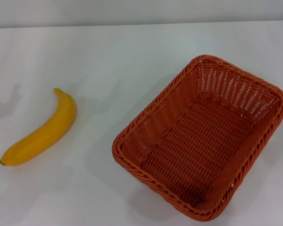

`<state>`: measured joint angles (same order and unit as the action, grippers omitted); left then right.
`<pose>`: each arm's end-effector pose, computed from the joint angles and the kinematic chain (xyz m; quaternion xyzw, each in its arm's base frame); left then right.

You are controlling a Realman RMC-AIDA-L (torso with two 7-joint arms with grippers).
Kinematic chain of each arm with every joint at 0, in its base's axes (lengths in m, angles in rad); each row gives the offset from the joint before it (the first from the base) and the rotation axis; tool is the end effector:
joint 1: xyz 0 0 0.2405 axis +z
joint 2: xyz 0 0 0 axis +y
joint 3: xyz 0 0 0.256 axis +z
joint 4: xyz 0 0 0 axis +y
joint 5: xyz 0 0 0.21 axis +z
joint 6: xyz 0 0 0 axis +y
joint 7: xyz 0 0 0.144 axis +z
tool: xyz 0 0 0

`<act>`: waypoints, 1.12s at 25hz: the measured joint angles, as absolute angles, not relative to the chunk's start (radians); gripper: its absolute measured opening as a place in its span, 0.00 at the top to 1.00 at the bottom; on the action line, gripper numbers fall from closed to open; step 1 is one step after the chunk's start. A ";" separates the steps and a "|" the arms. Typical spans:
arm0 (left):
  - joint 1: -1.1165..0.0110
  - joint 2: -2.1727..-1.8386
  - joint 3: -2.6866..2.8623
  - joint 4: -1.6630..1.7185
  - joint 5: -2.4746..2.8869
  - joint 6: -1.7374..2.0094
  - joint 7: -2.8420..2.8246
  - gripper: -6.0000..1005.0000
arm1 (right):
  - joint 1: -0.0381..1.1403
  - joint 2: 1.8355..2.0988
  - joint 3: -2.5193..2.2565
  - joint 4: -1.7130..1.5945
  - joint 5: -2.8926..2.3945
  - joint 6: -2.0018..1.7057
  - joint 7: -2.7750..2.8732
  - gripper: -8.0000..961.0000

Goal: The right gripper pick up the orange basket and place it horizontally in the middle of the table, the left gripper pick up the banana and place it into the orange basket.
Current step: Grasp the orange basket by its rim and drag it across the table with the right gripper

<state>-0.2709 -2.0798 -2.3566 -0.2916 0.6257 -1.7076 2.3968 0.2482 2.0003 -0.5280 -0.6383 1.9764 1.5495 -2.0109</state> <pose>-0.3210 0.2719 0.0937 -0.5884 -0.1391 -0.5605 0.5660 0.3304 0.2913 0.1517 -0.7117 0.1705 0.4694 0.4940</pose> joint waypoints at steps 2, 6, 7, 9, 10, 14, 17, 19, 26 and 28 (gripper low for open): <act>-0.265 -2.080 -2.356 -0.291 0.626 -1.710 2.394 0.12 | 0.252 1.994 -0.625 -0.808 1.914 1.447 -1.867 0.15; -0.254 -2.080 -2.355 -0.292 0.626 -1.713 2.389 0.12 | 0.297 1.982 -0.689 -1.037 1.694 1.355 -1.623 0.15; -0.251 -2.080 -2.356 -0.291 0.626 -1.713 2.386 0.12 | 0.322 1.979 -0.694 -1.104 1.605 1.346 -1.537 0.15; -0.245 -2.080 -2.357 -0.292 0.626 -1.715 2.380 0.12 | 0.361 1.975 -0.697 -1.189 1.485 1.348 -1.419 0.16; -0.242 -2.080 -2.358 -0.292 0.626 -1.715 2.380 0.12 | 0.382 1.974 -0.697 -1.236 1.405 1.357 -1.346 0.16; -0.236 -2.080 -2.359 -0.292 0.626 -1.716 2.380 0.12 | 0.489 1.956 -0.717 -1.383 1.111 1.429 -1.088 0.17; -0.235 -2.079 -2.357 -0.292 0.626 -1.717 2.379 0.12 | 0.588 1.914 -0.764 -1.428 0.935 1.543 -0.940 0.17; -0.238 -2.079 -2.355 -0.292 0.628 -1.717 2.379 0.12 | 0.647 1.889 -0.790 -1.430 0.854 1.627 -0.875 0.18; -0.236 -2.078 -2.353 -0.295 0.635 -1.722 2.379 0.12 | 0.841 1.882 -0.846 -1.320 0.640 1.785 -0.757 0.19; -0.235 -2.077 -2.353 -0.293 0.636 -1.722 2.379 0.12 | 0.875 1.895 -0.886 -1.282 0.587 1.778 -0.734 0.19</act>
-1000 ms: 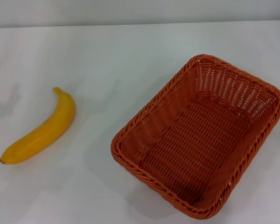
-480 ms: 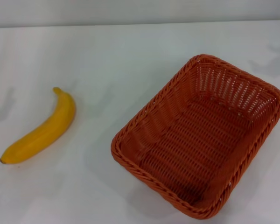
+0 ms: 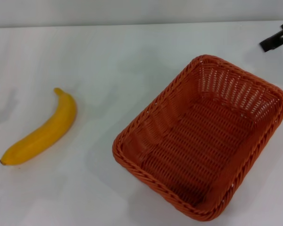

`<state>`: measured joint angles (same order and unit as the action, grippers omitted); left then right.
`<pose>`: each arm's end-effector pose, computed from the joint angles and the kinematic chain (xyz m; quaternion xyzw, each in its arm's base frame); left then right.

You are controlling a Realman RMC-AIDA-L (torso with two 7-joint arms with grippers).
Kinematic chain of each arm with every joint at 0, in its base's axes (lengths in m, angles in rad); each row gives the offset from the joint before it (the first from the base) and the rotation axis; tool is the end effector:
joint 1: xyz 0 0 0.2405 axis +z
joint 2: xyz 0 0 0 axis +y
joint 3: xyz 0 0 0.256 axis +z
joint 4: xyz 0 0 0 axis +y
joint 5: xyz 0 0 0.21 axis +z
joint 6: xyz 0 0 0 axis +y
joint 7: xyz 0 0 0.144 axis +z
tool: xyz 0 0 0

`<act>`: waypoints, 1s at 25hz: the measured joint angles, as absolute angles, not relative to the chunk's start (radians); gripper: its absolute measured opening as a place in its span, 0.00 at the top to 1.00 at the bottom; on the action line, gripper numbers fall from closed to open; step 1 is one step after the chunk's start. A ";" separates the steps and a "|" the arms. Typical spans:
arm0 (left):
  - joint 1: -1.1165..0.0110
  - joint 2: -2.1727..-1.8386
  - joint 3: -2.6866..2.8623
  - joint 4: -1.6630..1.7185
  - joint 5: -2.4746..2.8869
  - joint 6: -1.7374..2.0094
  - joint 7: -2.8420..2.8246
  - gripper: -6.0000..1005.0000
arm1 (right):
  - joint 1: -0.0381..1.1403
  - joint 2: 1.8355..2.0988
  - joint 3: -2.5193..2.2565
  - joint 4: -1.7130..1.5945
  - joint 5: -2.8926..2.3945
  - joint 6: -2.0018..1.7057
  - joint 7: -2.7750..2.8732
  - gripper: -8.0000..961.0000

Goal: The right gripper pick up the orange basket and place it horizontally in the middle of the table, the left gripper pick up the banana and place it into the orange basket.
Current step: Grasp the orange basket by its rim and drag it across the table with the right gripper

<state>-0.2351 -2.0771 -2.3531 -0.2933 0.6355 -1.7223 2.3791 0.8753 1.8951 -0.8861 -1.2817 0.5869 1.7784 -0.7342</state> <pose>-0.3281 0.2595 0.0938 -0.5900 -0.1476 -0.5576 0.5650 0.1399 0.4131 0.1330 -0.9178 0.3170 -0.0802 0.2252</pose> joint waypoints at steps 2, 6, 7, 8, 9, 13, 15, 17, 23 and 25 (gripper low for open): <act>-0.234 -2.077 -2.353 -0.292 0.636 -1.721 2.379 0.12 | 0.906 1.919 -0.909 -1.249 0.541 1.759 -0.724 0.19; -0.233 -2.077 -2.353 -0.291 0.637 -1.722 2.379 0.12 | 0.964 1.968 -0.941 -1.178 0.437 1.729 -0.724 0.20; -0.233 -2.077 -2.353 -0.292 0.637 -1.723 2.379 0.12 | 0.975 1.974 -0.949 -1.153 0.420 1.723 -0.726 0.20; -0.233 -2.077 -2.353 -0.292 0.637 -1.724 2.379 0.12 | 0.983 1.980 -0.960 -1.126 0.400 1.716 -0.727 0.20; -0.233 -2.077 -2.353 -0.292 0.637 -1.724 2.379 0.12 | 0.990 1.984 -0.968 -1.106 0.388 1.708 -0.727 0.21; -0.233 -2.077 -2.353 -0.292 0.637 -1.725 2.379 0.12 | 1.017 2.002 -0.995 -1.026 0.325 1.654 -0.721 0.21; -0.233 -2.076 -2.352 -0.293 0.642 -1.723 2.379 0.12 | 1.035 2.005 -0.996 -0.982 0.317 1.636 -0.722 0.22; -0.234 -2.076 -2.352 -0.295 0.645 -1.721 2.379 0.12 | 1.049 2.006 -1.005 -0.940 0.310 1.610 -0.721 0.22; -0.237 -2.075 -2.351 -0.291 0.646 -1.717 2.379 0.12 | 1.096 2.007 -1.084 -0.794 0.289 1.521 -0.719 0.23; -0.237 -2.076 -2.352 -0.291 0.647 -1.717 2.379 0.12 | 1.107 2.007 -1.105 -0.759 0.285 1.498 -0.719 0.23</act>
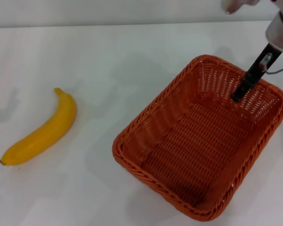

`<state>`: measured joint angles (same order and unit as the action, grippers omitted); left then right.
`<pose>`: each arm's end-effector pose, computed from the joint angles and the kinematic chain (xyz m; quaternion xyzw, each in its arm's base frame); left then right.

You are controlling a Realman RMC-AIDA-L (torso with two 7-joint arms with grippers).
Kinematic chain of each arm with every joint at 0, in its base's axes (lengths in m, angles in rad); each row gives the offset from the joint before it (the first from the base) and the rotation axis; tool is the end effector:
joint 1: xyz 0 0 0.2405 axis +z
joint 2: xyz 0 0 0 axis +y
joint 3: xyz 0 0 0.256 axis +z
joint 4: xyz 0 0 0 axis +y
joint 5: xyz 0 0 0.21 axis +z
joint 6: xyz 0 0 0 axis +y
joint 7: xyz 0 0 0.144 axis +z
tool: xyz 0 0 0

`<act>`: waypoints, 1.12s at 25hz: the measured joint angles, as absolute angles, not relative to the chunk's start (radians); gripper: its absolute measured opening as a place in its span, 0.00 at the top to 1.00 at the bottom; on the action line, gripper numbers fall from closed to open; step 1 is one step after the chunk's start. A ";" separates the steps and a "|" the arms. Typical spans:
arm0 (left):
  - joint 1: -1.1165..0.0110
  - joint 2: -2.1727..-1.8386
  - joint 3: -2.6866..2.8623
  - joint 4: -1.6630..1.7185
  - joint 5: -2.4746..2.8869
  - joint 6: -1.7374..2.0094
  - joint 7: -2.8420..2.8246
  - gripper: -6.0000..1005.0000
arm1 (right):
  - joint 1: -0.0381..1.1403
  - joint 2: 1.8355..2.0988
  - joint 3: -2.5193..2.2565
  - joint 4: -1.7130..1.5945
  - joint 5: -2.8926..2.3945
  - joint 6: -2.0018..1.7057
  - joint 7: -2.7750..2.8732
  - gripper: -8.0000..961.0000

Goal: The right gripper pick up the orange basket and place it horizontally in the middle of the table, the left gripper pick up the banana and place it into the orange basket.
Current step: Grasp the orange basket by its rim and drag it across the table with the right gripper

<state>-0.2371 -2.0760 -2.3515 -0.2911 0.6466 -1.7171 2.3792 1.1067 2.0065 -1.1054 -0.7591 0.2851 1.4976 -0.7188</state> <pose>-0.3279 0.2606 0.0919 -0.5950 -0.1503 -0.5552 0.5614 0.1473 0.4381 0.0133 -0.9010 0.2883 -0.2688 0.1815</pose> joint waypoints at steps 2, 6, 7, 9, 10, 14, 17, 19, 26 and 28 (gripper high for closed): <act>-0.236 -2.076 -2.351 -0.291 0.647 -1.717 2.379 0.12 | 1.113 2.007 -1.124 -0.739 0.282 1.478 -0.719 0.24; -0.230 -2.080 -2.352 -0.290 0.647 -1.716 2.379 0.12 | 1.117 2.007 -1.130 -0.732 0.282 1.473 -0.730 0.24; -0.229 -2.080 -2.352 -0.285 0.647 -1.717 2.379 0.12 | 1.118 2.005 -1.131 -0.725 0.281 1.476 -0.736 0.25; -0.229 -2.080 -2.351 -0.281 0.647 -1.718 2.379 0.12 | 1.121 2.004 -1.137 -0.713 0.279 1.484 -0.747 0.25; -0.229 -2.080 -2.352 -0.279 0.647 -1.720 2.379 0.12 | 1.122 2.004 -1.142 -0.707 0.273 1.493 -0.753 0.25; -0.227 -2.080 -2.351 -0.278 0.647 -1.726 2.379 0.12 | 1.126 2.005 -1.149 -0.713 0.261 1.526 -0.765 0.26; -0.224 -2.080 -2.350 -0.278 0.647 -1.728 2.379 0.12 | 1.135 2.002 -1.133 -0.727 0.264 1.540 -0.760 0.31; -0.222 -2.080 -2.350 -0.278 0.647 -1.731 2.379 0.12 | 1.142 2.001 -1.113 -0.733 0.264 1.544 -0.752 0.40; -0.222 -2.078 -2.350 -0.279 0.647 -1.739 2.381 0.12 | 1.147 1.981 -1.002 -0.762 0.257 1.567 -0.699 0.74; -0.222 -2.077 -2.350 -0.283 0.647 -1.740 2.382 0.12 | 1.138 1.967 -0.972 -0.778 0.257 1.577 -0.664 0.75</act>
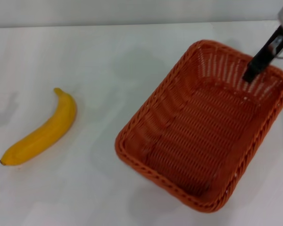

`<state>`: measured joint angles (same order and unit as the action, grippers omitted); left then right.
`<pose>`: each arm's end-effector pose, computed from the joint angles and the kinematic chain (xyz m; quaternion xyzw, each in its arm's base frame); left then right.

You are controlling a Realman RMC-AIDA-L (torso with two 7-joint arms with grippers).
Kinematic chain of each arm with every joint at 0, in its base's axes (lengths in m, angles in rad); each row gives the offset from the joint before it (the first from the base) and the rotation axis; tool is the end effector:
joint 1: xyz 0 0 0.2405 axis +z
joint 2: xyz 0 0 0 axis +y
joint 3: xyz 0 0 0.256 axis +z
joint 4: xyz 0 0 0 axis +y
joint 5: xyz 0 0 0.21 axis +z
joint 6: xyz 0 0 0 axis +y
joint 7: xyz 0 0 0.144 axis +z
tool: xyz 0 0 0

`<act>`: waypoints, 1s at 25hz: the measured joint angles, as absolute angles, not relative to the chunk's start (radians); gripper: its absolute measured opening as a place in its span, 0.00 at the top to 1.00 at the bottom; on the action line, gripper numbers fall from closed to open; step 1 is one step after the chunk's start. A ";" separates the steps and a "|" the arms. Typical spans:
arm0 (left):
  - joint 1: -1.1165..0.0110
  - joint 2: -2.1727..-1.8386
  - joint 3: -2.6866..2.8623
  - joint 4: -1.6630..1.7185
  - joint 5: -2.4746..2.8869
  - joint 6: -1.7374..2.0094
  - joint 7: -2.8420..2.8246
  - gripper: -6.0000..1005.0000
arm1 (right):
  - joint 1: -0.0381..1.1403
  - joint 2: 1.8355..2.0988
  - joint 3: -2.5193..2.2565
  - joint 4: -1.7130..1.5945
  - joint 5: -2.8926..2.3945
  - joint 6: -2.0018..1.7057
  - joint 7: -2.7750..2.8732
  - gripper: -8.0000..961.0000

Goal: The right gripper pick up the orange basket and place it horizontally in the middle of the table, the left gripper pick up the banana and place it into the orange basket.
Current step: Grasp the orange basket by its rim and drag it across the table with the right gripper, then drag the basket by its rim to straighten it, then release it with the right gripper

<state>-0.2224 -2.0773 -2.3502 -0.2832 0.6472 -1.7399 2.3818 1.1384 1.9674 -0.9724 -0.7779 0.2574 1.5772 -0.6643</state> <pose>-0.3296 0.2534 0.0906 -0.5937 -0.1493 -0.5565 0.5618 0.1393 0.4449 0.0431 -0.8867 0.3480 -0.2370 0.1910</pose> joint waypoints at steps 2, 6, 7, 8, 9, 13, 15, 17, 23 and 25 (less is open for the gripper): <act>-0.222 -2.076 -2.354 -0.286 0.647 -1.742 2.382 0.12 | 1.119 1.956 -0.955 -0.811 0.259 1.588 -0.628 0.76; -0.227 -2.075 -2.357 -0.294 0.647 -1.743 2.384 0.12 | 1.037 1.928 -0.925 -0.918 0.261 1.620 -0.543 0.78; -0.227 -2.074 -2.357 -0.299 0.647 -1.743 2.385 0.12 | 1.014 1.923 -0.888 -0.948 0.263 1.634 -0.525 0.79; -0.226 -2.074 -2.357 -0.307 0.647 -1.743 2.385 0.12 | 0.999 1.919 -0.855 -0.966 0.262 1.643 -0.516 0.79; -0.225 -2.074 -2.357 -0.313 0.647 -1.743 2.385 0.12 | 0.981 1.917 -0.812 -0.983 0.261 1.657 -0.507 0.80; -0.224 -2.073 -2.355 -0.336 0.647 -1.738 2.382 0.13 | 0.900 1.913 -0.718 -1.041 0.279 1.693 -0.472 0.82; -0.225 -2.072 -2.355 -0.345 0.647 -1.733 2.382 0.13 | 0.856 1.920 -0.678 -1.064 0.317 1.705 -0.465 0.84; -0.225 -2.070 -2.354 -0.352 0.647 -1.731 2.381 0.13 | 0.806 1.929 -0.639 -1.083 0.390 1.712 -0.454 0.85; -0.223 -2.069 -2.352 -0.369 0.647 -1.729 2.379 0.13 | 0.691 1.945 -0.617 -1.134 0.526 1.704 -0.408 0.85; -0.226 -2.069 -2.351 -0.369 0.648 -1.728 2.379 0.13 | 0.667 1.962 -0.606 -1.153 0.538 1.700 -0.405 0.85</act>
<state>-0.2257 -2.0693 -2.3507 -0.3692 0.6478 -1.7277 2.3791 0.6668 1.9617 -0.6060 -1.1528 0.5376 1.7005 -0.4054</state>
